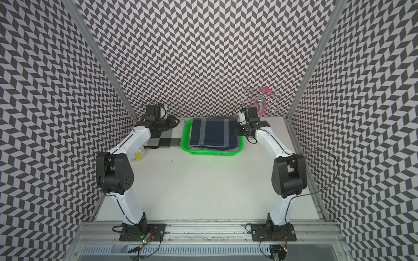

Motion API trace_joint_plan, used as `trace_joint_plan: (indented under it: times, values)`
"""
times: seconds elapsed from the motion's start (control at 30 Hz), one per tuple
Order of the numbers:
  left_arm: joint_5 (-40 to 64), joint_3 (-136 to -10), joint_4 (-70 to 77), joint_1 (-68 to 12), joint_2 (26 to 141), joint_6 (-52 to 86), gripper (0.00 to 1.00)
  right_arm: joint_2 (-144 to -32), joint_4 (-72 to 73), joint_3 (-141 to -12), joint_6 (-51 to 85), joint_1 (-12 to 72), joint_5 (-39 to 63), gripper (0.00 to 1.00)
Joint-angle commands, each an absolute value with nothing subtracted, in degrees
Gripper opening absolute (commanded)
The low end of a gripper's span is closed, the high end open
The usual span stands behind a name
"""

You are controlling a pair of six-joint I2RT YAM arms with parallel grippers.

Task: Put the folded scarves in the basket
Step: Move the scarf to the center of the board.

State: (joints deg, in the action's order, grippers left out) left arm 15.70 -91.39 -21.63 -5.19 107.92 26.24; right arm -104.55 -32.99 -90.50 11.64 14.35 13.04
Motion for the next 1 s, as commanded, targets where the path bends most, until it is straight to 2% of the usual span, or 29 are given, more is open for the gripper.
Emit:
trace_joint_plan:
  times: [0.0, 0.13, 0.37, 0.53, 0.97]
  values:
    - [12.7, -90.8, -21.1, -2.9, 109.6, 26.5, 0.46, -101.0, -31.0, -90.4, 13.3, 17.3, 12.7, 0.51]
    - [9.5, -90.5, -20.0, -1.0, 113.4, 28.5, 0.46, -99.5, -28.6, -89.0, 14.4, 20.1, 13.9, 0.51]
    - [8.0, -98.1, -22.4, -0.4, 122.7, 28.4, 0.46, -99.3, -27.1, -86.9, 15.1, 23.6, 14.6, 0.51]
    - [8.5, -99.6, -22.4, -0.4, 126.7, 28.6, 0.46, -101.2, -25.1, -86.3, 16.1, 23.6, 13.8, 0.51]
    - [10.5, -90.9, -23.1, -2.3, 126.6, 27.8, 0.41, -105.9, -20.9, -79.8, 17.5, 19.9, 15.9, 0.49]
